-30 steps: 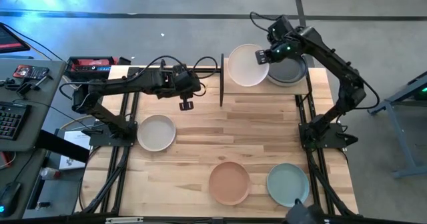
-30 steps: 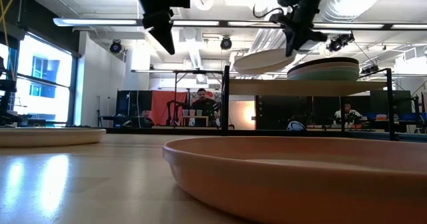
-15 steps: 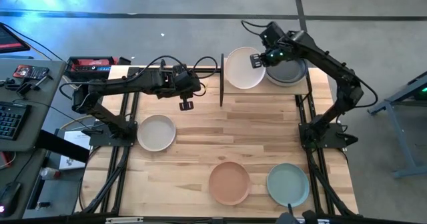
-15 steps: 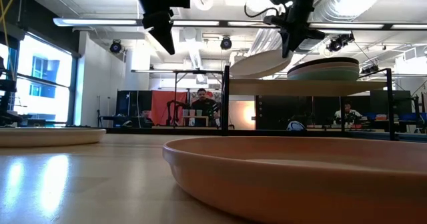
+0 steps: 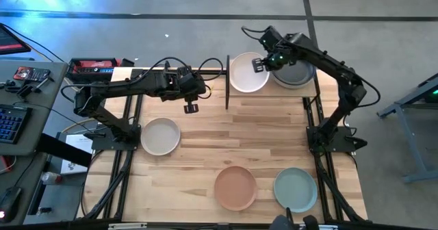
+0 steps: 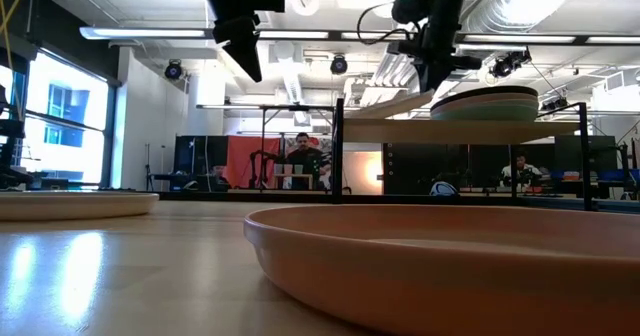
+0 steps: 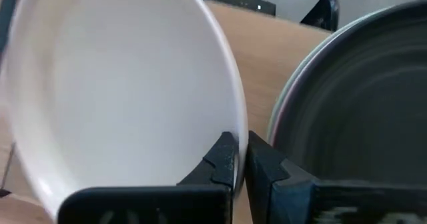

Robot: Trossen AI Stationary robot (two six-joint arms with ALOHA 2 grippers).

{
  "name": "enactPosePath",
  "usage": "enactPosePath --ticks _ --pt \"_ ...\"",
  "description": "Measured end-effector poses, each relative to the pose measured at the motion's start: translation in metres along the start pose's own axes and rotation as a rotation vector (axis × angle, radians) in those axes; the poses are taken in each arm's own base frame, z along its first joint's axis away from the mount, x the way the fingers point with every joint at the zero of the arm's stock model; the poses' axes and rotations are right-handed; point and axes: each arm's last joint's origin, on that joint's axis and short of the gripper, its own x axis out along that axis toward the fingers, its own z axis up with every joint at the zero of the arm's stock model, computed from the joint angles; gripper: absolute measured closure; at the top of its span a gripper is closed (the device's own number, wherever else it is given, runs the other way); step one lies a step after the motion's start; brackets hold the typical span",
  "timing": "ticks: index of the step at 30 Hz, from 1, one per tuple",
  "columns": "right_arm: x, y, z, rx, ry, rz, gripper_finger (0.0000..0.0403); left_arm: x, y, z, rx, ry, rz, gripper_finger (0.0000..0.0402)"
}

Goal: Place and stack plates onto a shelf
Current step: Put the white plate on the shelf

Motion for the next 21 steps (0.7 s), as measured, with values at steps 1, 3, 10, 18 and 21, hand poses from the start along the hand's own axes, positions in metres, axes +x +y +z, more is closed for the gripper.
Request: enactPosePath --ticks 1,3,10,18,21 --pt "0.0025 0.0011 -0.0003 -0.003 0.011 -0.005 0.0402 0.0 0.0 0.0 0.0 0.0 0.0 0.0296" --pt "0.0079 0.0037 -0.0006 -0.014 0.029 -0.011 0.0402 0.0 0.0 0.0 0.0 0.0 0.0 0.0296" --pt "0.0125 0.0052 0.0004 -0.023 0.035 -0.017 0.0402 0.0 0.0 0.0 0.0 0.0 0.0 0.0296" --pt "0.0125 0.0049 0.0002 -0.031 0.038 -0.019 0.0402 -0.0001 -0.0006 0.0002 0.0 -0.005 -0.018 0.0296" --pt "0.0125 0.0049 0.0002 -0.032 0.038 -0.02 0.0402 -0.0001 -0.0006 0.0002 0.0 -0.005 -0.018 0.0296"
